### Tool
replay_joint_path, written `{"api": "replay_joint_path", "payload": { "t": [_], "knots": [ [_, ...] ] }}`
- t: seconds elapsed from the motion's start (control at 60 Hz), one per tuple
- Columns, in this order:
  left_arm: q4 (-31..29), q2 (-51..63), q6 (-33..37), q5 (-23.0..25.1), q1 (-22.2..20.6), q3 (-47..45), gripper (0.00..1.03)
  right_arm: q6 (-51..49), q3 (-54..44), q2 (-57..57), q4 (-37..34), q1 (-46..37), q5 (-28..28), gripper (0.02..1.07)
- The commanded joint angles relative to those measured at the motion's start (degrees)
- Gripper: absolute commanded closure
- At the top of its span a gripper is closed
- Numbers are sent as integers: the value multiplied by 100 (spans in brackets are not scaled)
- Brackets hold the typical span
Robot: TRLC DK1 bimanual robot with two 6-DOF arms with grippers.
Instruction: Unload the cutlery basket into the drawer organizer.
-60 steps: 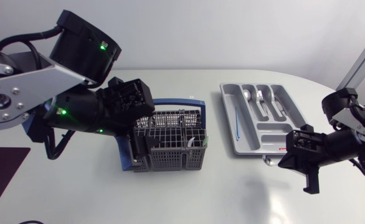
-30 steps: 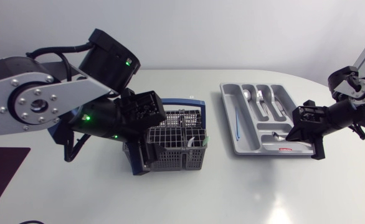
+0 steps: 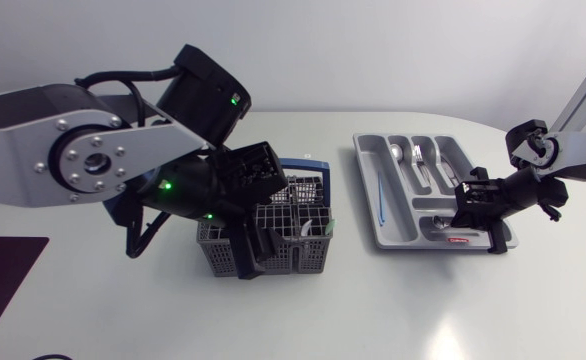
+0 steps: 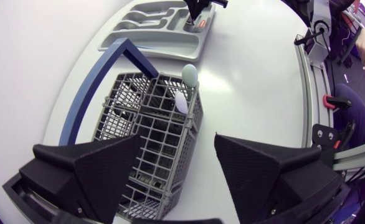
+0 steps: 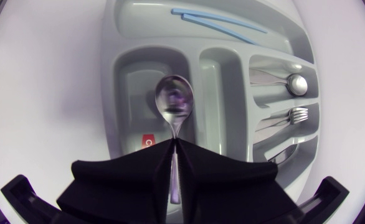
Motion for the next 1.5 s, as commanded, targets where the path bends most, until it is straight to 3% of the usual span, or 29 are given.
{"api": "replay_joint_path", "payload": {
  "t": [0.0,0.033,0.067,0.167,0.3,0.7,0.817,0.933,1.317,1.483],
  "knots": [
    [12,237,-228,34,-74,186,21,-144,-153,171,230,-31,62,65],
    [39,272,-264,34,-101,186,21,-100,-144,153,256,-39,53,45],
    [74,307,-325,34,-145,195,21,14,-118,135,256,-48,53,32],
    [74,316,-589,34,-233,291,21,225,-153,-111,239,-92,9,18],
    [65,343,-967,8,-303,441,21,550,-390,-743,247,-119,-184,8],
    [504,606,-1890,-1434,-1015,370,22,1868,-1621,-2747,511,75,-870,7],
    [794,764,-2083,-1944,-1094,309,30,2097,-2113,-3248,652,233,-922,7],
    [918,870,-2153,-2128,-1182,309,35,2185,-2473,-3679,731,303,-993,7],
    [1014,1318,-2241,-2366,-1243,362,36,2220,-2922,-4013,722,224,-1168,7],
    [1058,1371,-2285,-2550,-1287,370,49,2220,-3080,-4312,687,224,-1247,7]
  ]
}}
